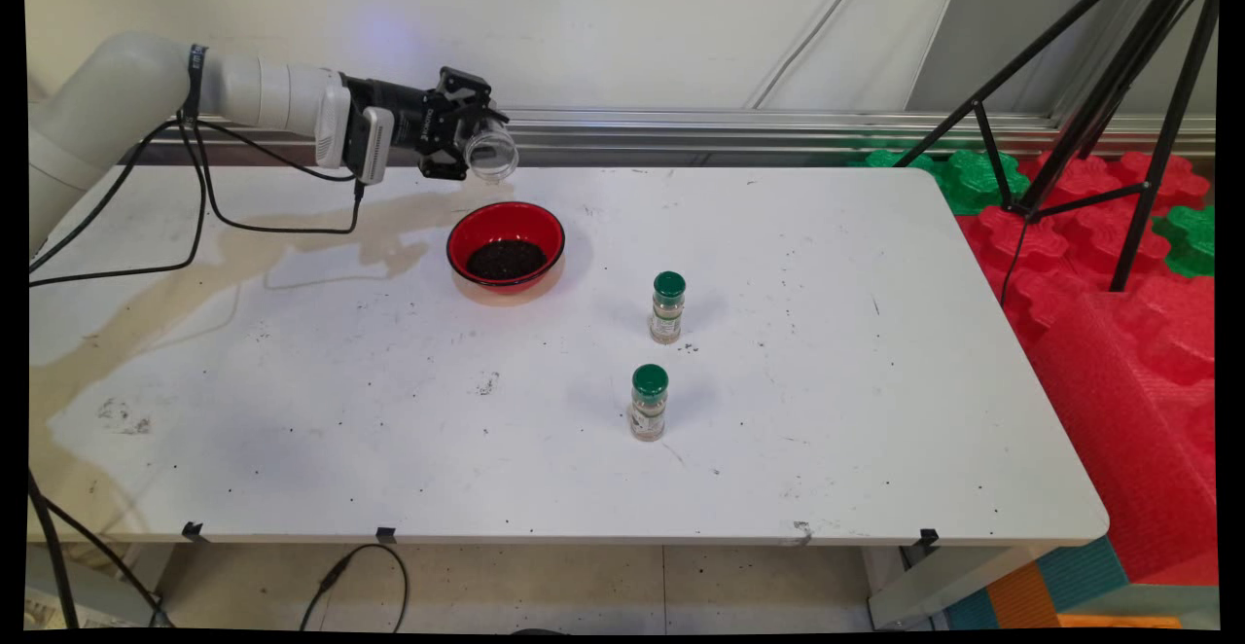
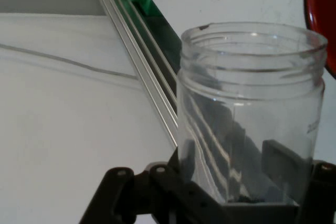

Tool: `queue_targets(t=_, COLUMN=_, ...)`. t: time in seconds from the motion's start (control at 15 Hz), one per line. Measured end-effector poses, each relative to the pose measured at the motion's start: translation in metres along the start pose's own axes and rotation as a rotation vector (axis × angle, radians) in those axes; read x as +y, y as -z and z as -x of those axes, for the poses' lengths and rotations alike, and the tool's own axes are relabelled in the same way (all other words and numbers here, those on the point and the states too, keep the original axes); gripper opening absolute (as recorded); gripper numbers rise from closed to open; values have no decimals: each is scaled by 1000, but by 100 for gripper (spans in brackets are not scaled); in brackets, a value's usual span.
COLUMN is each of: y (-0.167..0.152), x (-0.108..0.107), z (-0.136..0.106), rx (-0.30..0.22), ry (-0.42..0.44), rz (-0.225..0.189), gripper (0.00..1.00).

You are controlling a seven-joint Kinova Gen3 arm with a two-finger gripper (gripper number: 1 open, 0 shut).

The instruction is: Pour the black seasoning powder in the red bowl

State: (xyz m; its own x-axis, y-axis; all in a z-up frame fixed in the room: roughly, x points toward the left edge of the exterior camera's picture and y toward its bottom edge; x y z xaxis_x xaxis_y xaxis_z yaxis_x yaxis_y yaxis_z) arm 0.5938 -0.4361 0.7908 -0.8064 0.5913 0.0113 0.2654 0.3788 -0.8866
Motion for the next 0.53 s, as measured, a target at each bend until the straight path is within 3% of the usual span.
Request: queue_targets(t=0.53, y=2, x=6, z=-7, rx=-22, ry=-130, rz=11, gripper=0)
